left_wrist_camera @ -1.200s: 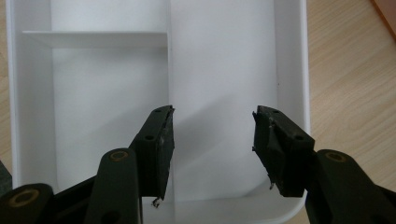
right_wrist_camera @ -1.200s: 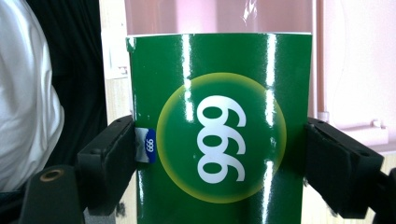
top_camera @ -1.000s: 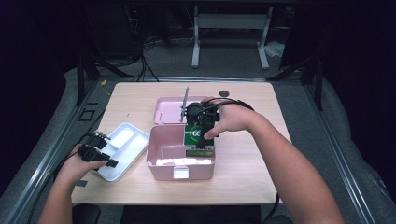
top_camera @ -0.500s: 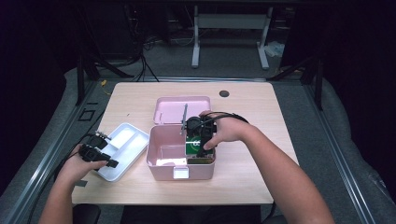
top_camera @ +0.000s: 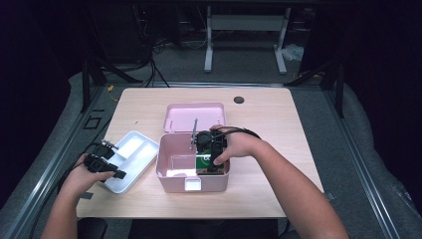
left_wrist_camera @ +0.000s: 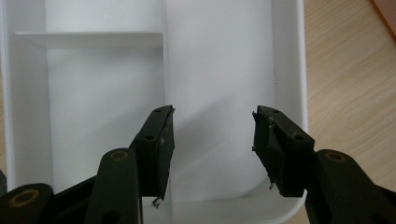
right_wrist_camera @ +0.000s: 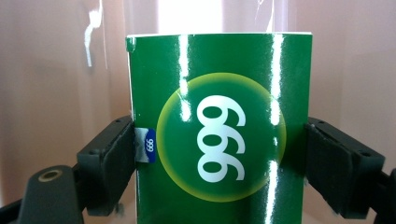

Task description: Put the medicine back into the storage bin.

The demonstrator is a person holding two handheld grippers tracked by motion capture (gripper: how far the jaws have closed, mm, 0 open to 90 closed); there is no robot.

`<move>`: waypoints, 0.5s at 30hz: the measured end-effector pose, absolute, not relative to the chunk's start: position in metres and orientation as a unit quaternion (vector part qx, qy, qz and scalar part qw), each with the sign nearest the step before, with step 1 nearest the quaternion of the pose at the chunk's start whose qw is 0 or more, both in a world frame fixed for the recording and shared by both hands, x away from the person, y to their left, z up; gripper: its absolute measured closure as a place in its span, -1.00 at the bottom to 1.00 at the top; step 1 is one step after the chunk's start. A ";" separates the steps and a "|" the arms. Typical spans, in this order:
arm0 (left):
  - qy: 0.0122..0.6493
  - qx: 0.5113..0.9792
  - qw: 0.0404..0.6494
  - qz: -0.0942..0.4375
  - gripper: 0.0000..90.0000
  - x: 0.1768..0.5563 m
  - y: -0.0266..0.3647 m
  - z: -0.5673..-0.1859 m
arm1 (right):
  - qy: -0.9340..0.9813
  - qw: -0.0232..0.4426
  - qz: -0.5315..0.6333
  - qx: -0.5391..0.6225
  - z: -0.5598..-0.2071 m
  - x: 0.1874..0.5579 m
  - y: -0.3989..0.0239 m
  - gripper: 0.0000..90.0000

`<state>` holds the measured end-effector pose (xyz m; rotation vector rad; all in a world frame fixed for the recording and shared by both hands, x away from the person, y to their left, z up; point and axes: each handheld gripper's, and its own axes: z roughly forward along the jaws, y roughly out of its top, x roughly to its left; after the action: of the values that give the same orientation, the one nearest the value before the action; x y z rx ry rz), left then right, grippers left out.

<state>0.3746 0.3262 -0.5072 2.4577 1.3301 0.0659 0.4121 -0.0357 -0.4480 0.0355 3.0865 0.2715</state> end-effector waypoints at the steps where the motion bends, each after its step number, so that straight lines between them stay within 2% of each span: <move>1: 0.469 0.866 0.172 0.023 0.06 0.375 0.326 -0.507 | 0.996 0.021 0.090 0.013 -0.449 0.412 -0.036 -0.65; 10: 0.467 0.867 0.172 0.022 0.06 0.375 0.327 -0.507 | 0.996 0.035 0.079 0.030 -0.455 0.413 -0.035 -0.67; 15: 0.467 0.867 0.172 0.022 0.07 0.375 0.327 -0.507 | 0.993 0.032 0.104 0.043 -0.441 0.412 -0.038 -0.65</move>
<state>0.3749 0.3266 -0.5071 2.4603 1.3263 0.0635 0.4120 -0.0378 -0.4413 0.1309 3.0580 0.3204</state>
